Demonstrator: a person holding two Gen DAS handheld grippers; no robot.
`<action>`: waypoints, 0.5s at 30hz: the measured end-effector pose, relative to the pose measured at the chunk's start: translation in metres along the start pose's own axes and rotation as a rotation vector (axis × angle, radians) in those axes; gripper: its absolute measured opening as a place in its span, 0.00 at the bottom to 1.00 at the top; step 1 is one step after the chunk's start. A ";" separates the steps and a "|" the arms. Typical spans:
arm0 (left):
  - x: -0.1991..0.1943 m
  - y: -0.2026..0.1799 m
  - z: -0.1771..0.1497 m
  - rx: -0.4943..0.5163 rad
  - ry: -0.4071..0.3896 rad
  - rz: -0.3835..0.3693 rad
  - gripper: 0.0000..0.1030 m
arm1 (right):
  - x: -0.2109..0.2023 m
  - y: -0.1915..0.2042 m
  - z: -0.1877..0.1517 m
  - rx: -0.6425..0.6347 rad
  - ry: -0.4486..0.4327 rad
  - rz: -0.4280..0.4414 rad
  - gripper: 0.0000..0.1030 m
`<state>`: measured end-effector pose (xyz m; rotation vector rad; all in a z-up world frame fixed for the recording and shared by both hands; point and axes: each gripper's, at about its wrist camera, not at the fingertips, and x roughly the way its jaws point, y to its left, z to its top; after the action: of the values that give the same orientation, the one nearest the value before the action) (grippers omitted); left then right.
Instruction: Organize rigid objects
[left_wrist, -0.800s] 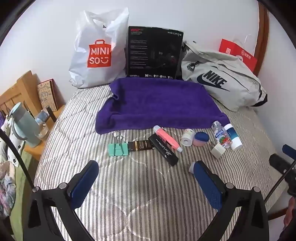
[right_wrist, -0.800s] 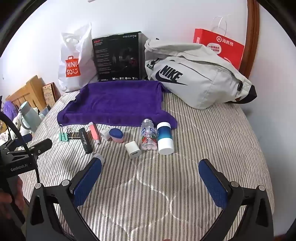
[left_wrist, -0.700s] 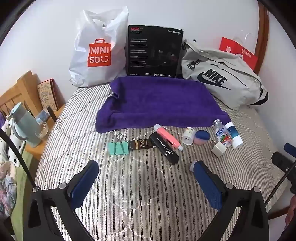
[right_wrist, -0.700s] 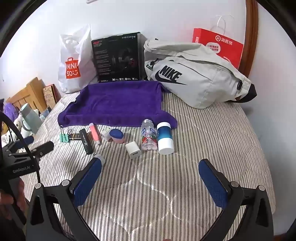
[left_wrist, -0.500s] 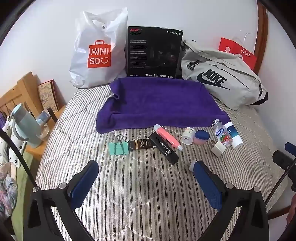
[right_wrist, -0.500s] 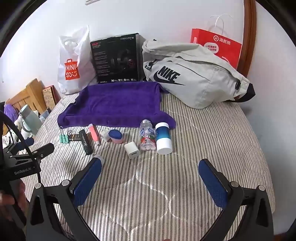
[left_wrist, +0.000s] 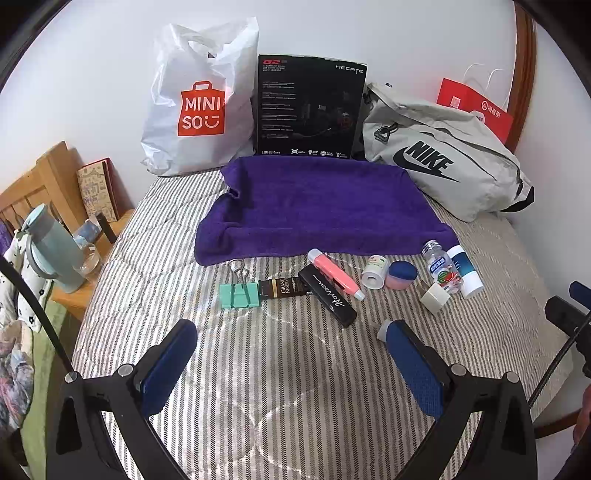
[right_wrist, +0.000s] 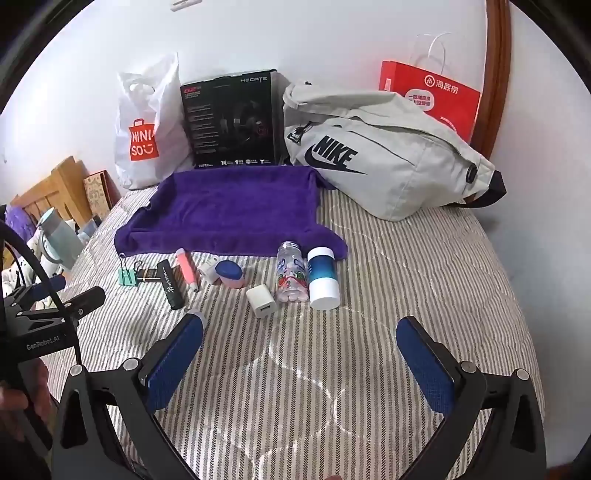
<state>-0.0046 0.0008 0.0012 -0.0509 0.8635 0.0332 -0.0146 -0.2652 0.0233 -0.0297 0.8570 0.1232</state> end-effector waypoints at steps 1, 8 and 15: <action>0.000 0.000 0.000 -0.001 0.000 0.002 1.00 | 0.000 0.000 0.000 -0.002 0.001 0.000 1.00; -0.002 0.001 -0.001 0.000 -0.003 0.001 1.00 | 0.000 0.006 0.000 -0.008 0.002 0.001 1.00; -0.003 0.000 -0.002 -0.002 -0.002 0.006 1.00 | -0.004 0.008 -0.002 -0.010 -0.007 0.006 1.00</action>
<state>-0.0078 0.0011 0.0018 -0.0499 0.8616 0.0392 -0.0197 -0.2578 0.0252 -0.0360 0.8500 0.1326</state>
